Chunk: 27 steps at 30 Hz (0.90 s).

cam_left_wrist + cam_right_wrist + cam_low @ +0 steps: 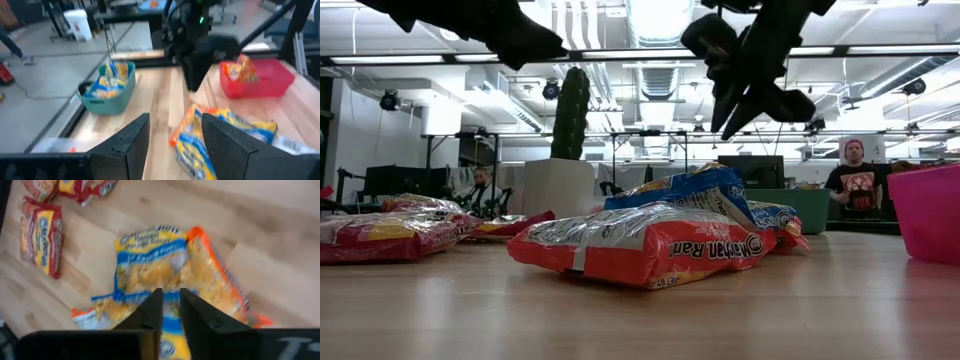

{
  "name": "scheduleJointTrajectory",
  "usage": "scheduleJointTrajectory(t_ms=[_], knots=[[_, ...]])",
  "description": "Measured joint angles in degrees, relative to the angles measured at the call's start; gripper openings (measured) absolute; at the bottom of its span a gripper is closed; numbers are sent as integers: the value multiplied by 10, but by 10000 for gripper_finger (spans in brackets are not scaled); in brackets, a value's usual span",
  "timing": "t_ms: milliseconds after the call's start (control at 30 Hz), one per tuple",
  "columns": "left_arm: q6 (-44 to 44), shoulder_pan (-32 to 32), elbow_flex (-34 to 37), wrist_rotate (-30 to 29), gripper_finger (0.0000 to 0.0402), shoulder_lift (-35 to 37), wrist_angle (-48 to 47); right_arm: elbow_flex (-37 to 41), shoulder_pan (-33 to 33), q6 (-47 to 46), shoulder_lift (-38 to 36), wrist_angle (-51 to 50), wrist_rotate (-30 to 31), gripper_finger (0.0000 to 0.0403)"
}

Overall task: Sort Maruchan noodles
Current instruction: Put the orange noodle pack into the transparent bin

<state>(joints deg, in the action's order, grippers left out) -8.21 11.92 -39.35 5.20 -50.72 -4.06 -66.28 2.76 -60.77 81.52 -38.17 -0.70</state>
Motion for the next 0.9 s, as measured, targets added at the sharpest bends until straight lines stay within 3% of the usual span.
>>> scheduleJointTrajectory(t_ms=[133, 267, 533, 767, 900], knots=[[0, 0, 0, 0, 164, -1, -42, 0, -31, -4, 0, -6, -18, 110], [20, 0, 0, 0, 164, -2, -87, 0, -56, 49, 0, -6, -17, 148], [211, -19, 14, -7, 164, -56, -154, 0, -62, 142, 0, -6, -9, 186], [276, -104, 47, -128, 164, -171, -152, 0, -59, 228, 0, -6, 4, 189], [230, -114, 44, -160, 164, -215, -143, 1, -58, 257, 0, -6, 40, 189]])
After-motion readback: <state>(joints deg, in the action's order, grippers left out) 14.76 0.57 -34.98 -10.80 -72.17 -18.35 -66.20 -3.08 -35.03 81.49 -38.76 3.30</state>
